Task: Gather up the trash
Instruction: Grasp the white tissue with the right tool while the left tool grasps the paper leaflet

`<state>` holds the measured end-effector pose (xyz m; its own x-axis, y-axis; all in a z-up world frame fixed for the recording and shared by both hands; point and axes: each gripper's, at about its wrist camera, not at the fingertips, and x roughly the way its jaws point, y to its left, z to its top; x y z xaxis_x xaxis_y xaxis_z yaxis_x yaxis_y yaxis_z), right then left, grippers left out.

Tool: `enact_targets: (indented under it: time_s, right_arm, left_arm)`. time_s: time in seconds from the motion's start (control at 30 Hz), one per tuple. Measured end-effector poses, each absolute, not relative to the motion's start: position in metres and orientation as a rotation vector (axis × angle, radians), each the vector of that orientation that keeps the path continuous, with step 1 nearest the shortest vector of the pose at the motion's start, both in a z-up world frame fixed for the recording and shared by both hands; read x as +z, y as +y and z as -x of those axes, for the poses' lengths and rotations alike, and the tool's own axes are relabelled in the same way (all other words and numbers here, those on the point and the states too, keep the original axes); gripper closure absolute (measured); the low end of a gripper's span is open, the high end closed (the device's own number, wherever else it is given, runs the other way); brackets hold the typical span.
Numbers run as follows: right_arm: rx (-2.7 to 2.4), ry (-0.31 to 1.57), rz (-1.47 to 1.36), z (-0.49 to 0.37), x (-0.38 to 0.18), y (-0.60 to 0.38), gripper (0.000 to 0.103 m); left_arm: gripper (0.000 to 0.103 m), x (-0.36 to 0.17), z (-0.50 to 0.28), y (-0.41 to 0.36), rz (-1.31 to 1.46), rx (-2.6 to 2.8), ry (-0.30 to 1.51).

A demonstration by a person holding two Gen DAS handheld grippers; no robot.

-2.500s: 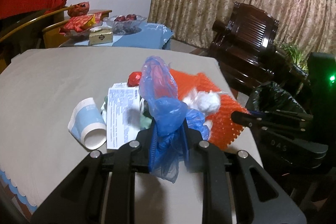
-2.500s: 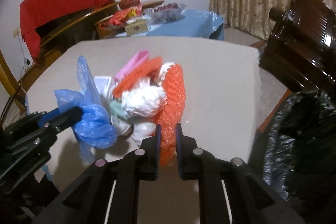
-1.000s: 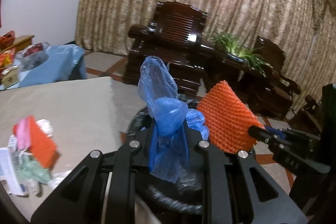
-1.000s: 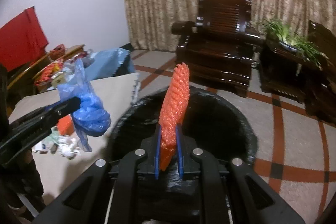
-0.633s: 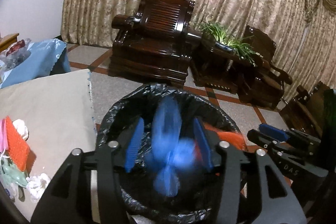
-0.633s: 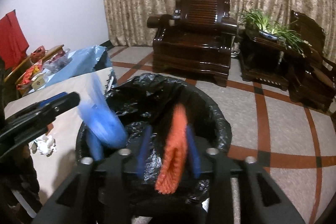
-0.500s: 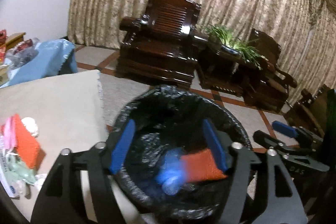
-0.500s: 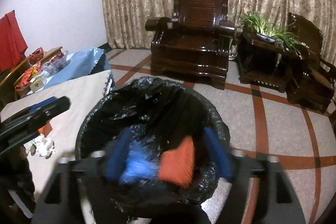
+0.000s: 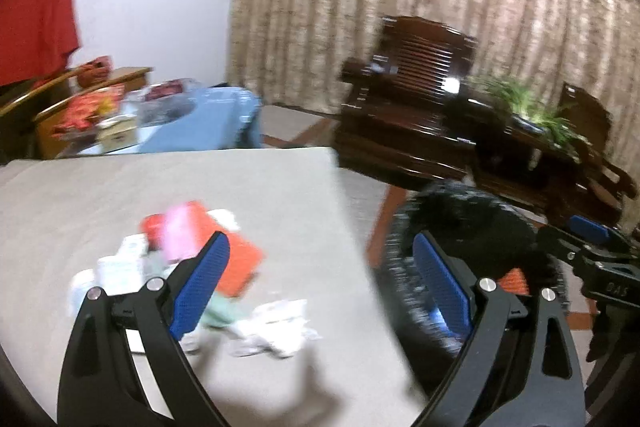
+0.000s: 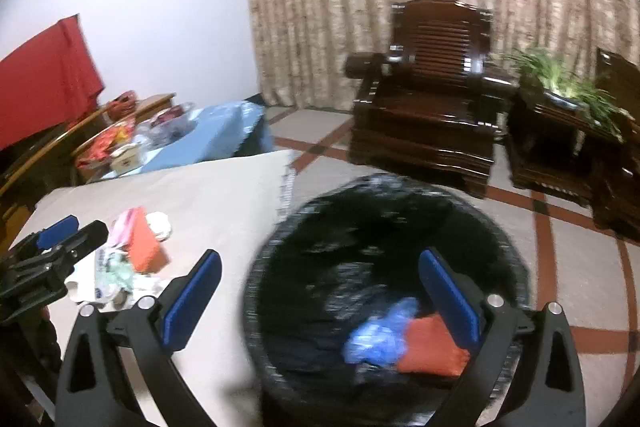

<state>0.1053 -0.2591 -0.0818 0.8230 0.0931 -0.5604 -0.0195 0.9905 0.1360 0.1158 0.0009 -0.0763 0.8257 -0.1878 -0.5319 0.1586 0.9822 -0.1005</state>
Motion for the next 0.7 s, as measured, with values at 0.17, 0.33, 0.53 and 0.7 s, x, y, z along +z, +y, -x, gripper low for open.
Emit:
enact_targets:
  time_s: [0.17,0.33,0.53,0.7]
  right_arm:
    - [0.174,0.602,-0.089,-0.115,-0.085,-0.211,0.006]
    - [0.265,0.62,-0.049,-0.123,-0.097,-0.168,0.006]
    - [0.335,0.648,0.004,-0.137,-0.12,-0.124,0.007]
    - [0.369,0.709,0.026,-0.151,-0.149,-0.1,0.014]
  left_arm:
    - [0.013,-0.081,-0.106,0.053,0.057,-0.065,0.577]
    - [0.013,-0.093,-0.098,0.096,0.06,0.032,0.596]
    - [0.013,-0.106,-0.093,0.124,0.062,0.099,0.6]
    - [0.013,-0.12,-0.094,0.138,0.065,0.123,0.621]
